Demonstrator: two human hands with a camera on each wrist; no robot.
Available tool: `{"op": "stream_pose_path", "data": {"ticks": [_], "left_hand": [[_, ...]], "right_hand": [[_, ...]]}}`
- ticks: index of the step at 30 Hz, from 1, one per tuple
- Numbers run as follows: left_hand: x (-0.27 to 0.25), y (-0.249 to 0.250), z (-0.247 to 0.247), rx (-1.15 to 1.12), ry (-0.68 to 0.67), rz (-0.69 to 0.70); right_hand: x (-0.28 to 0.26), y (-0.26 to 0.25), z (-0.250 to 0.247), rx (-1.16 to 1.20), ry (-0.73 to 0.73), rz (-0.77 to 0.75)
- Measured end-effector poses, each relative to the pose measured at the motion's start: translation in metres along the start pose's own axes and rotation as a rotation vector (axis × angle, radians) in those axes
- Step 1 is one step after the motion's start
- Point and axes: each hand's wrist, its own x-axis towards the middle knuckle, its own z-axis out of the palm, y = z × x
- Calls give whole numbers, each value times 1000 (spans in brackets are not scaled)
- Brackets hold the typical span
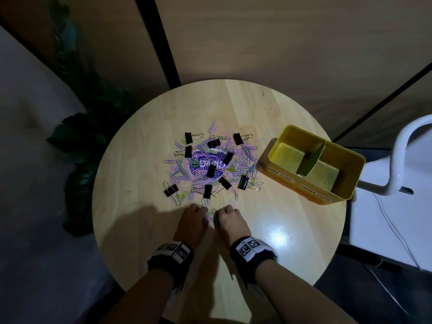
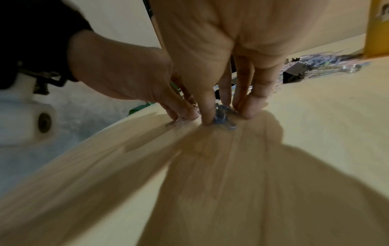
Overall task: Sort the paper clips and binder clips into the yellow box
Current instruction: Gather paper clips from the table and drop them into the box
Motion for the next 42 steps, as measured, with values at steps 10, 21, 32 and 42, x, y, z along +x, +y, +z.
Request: {"op": "stream_pose_path", "data": {"ticks": [10, 21, 32, 42], "left_hand": [[-2, -2, -19, -316, 93, 73], [25, 75, -105, -801, -46, 139], [116, 221, -80, -604, 45, 225], [129, 207, -60, -501, -84, 218]], "right_hand": [[-3, 27, -18, 324, 108, 34], [-48, 73, -93, 1189, 530, 92], [-13, 142, -158, 1098, 853, 404], [-1, 149, -157, 759, 669, 393]]}}
